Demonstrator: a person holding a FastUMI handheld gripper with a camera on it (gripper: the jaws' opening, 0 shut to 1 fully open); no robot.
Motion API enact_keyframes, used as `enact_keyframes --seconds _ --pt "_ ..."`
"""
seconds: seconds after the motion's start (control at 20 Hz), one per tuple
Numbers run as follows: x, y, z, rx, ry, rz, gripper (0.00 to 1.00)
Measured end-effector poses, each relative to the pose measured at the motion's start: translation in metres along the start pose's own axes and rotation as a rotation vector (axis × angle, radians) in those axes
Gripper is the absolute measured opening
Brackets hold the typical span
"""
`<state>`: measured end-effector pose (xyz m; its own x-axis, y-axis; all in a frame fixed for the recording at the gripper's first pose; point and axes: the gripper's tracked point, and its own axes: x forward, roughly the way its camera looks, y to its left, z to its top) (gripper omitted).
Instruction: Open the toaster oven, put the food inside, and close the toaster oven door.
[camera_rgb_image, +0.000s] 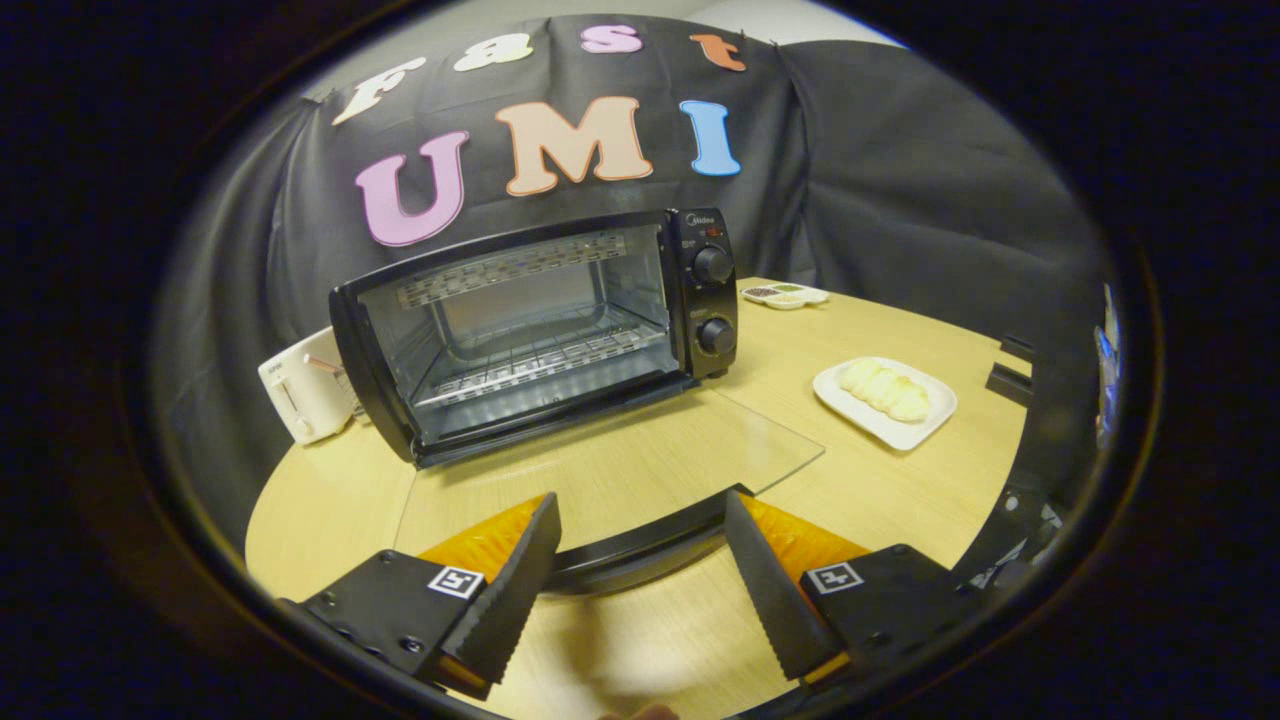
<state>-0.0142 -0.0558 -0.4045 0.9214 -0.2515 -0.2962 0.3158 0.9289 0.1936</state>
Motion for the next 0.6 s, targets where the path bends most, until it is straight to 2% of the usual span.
enact_keyframes --seconds 0.35,0.6 --pt "-0.001 0.002 0.002 0.028 0.020 -0.002 1.00" --pt "-0.011 -0.007 0.019 -0.079 0.003 -0.045 1.00"
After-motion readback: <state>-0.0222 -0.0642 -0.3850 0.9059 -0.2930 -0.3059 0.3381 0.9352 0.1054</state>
